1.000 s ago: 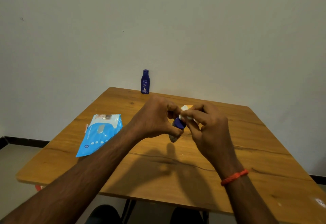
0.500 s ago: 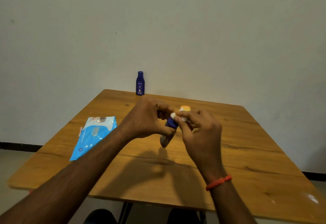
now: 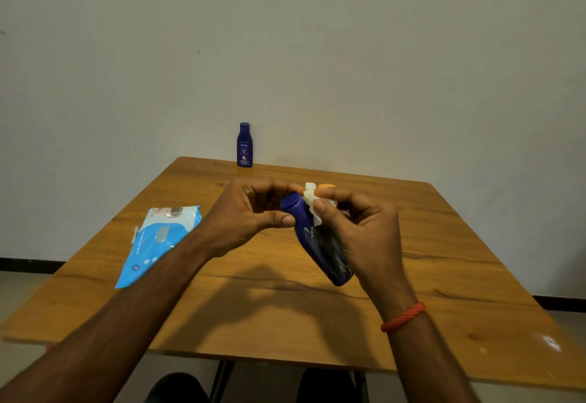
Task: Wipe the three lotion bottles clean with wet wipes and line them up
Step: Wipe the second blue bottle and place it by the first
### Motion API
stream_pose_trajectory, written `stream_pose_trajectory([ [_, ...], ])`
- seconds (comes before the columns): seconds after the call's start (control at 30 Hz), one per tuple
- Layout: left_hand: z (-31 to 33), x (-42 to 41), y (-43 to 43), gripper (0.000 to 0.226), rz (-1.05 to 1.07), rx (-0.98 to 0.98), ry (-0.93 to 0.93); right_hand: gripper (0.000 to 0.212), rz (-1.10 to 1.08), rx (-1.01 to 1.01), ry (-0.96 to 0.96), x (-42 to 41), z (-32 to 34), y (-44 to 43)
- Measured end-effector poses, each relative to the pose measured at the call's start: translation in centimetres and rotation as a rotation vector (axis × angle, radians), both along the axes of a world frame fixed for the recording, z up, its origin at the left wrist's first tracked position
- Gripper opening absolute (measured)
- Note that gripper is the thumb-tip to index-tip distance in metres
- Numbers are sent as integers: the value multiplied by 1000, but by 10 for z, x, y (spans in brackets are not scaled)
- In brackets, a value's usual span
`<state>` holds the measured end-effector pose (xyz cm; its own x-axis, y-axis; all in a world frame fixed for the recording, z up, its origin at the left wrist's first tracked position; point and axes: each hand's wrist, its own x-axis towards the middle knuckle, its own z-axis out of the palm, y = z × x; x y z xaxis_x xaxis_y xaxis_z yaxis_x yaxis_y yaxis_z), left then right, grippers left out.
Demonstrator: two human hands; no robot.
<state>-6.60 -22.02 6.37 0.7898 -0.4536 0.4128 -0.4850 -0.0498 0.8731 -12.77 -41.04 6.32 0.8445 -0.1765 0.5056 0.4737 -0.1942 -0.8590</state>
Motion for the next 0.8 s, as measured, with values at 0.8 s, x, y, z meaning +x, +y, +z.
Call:
stream_pose_trajectory([
  [0.8,-10,1,-5,36,5,-88,64,16,-67,-586,-40,-8,-7,-11],
])
